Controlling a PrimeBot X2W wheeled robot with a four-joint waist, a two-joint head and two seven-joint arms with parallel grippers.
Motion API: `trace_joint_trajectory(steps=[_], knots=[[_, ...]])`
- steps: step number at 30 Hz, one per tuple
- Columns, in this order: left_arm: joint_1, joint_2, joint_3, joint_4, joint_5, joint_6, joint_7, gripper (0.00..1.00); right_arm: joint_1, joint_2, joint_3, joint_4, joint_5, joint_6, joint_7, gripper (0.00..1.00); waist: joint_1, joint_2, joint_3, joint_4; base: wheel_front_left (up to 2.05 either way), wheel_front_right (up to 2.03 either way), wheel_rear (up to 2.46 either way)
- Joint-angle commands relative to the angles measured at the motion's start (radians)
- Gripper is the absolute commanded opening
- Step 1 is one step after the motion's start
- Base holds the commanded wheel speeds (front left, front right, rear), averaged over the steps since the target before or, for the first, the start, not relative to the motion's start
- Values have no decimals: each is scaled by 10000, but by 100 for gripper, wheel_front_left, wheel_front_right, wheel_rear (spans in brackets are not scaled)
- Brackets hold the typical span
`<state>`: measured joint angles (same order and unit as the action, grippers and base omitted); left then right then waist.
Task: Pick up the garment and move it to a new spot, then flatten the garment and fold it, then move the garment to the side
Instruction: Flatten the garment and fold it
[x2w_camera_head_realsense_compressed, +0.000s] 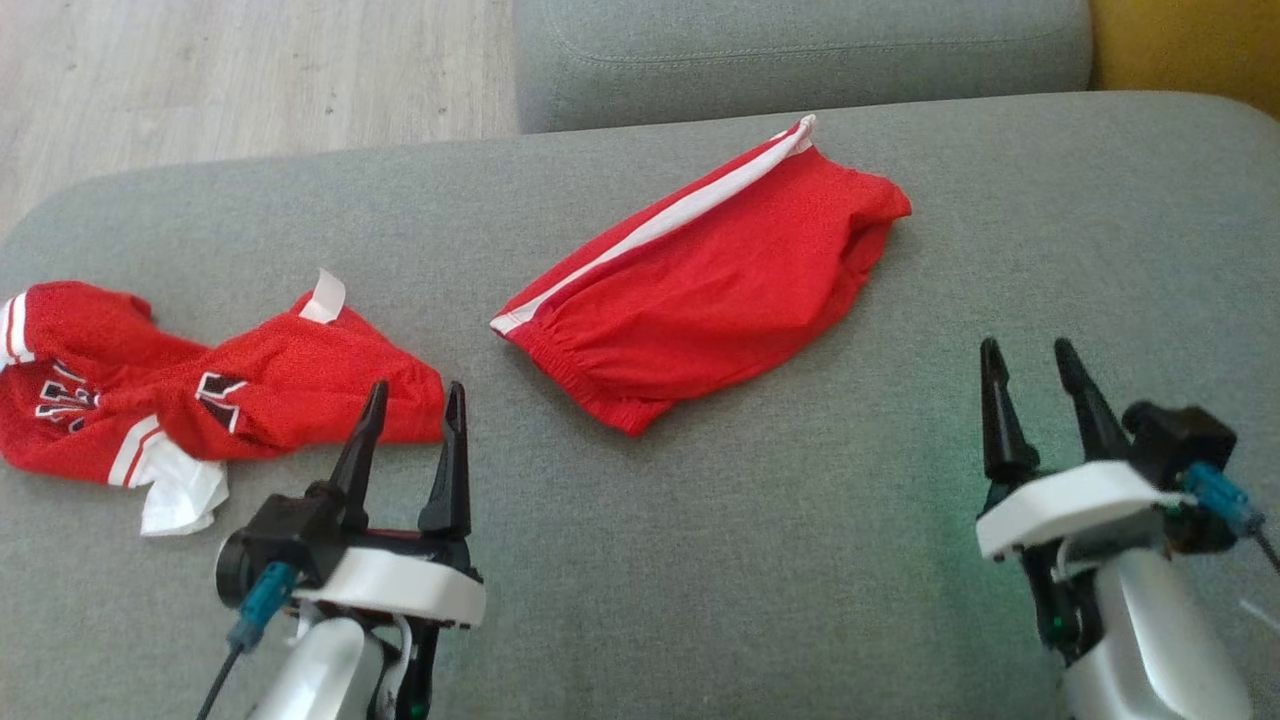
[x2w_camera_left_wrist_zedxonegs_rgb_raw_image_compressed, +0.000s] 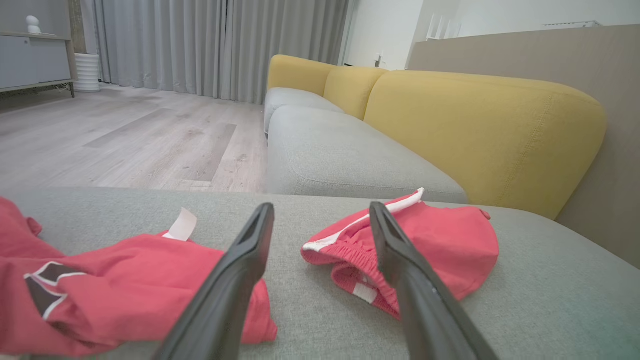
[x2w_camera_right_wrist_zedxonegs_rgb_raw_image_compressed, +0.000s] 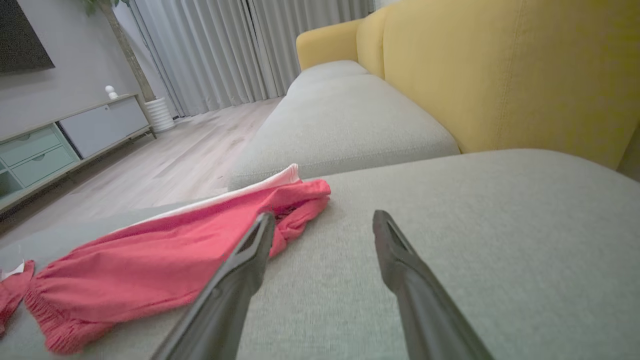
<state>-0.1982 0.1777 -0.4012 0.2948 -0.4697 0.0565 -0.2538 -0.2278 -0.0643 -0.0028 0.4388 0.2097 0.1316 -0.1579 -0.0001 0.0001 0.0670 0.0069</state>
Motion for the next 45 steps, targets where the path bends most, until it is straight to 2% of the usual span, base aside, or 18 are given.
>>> trace_joint_trajectory(steps=[1, 10, 16, 22, 27, 31, 36, 39, 45], knots=[[-261, 36, 505, -286, 168, -72, -79, 100, -238, 72, 192, -485, -63, -9, 30, 100, 1, -1, 2, 10, 0, 0, 0], [-230, -371, 953, -236, 757, -574, -79, 100, 52, 137, 292, -1085, 156, -9, 354, 100, 1, -1, 218, 188, 0, 0, 0], [-568, -545, 1029, -199, 1032, -873, -80, 100, -526, 139, -102, -1151, 231, -9, 845, 100, 1, -1, 736, 551, 0, 0, 0], [-961, -784, 968, -70, 1196, -1107, -80, 100, -2074, 140, -905, -311, 991, -9, 1889, 100, 1, -1, 1436, 1139, 0, 0, 0], [-1215, -986, 884, 48, 1256, -1252, -80, 100, -3790, 140, -1883, 1107, 1316, -9, 2458, 100, 1, -1, 1917, 1658, 0, 0, 0], [-1366, -1110, 808, 103, 1272, -1347, -80, 100, -5067, 140, -2936, 2571, 609, -9, 2635, 100, 1, -1, 2172, 2040, 0, 0, 0], [-1539, -1199, 775, 128, 1265, -1423, -80, 100, -6126, 82, -4685, 4098, -1075, -9, 2754, 100, 1, -1, 2403, 2437, 0, 0, 0], [-1598, -1233, 730, 117, 1257, -1454, -80, 100, -6478, -26, -5751, 4745, -2200, -9, 2928, 100, 1, -1, 2487, 2629, 0, 0, 0], [-1647, -1261, 702, 45, 1222, -1470, -80, 100, -6989, 8, -6892, 5469, -3454, -9, 3421, 100, 1, -1, 2623, 2792, 0, 0, 0]])
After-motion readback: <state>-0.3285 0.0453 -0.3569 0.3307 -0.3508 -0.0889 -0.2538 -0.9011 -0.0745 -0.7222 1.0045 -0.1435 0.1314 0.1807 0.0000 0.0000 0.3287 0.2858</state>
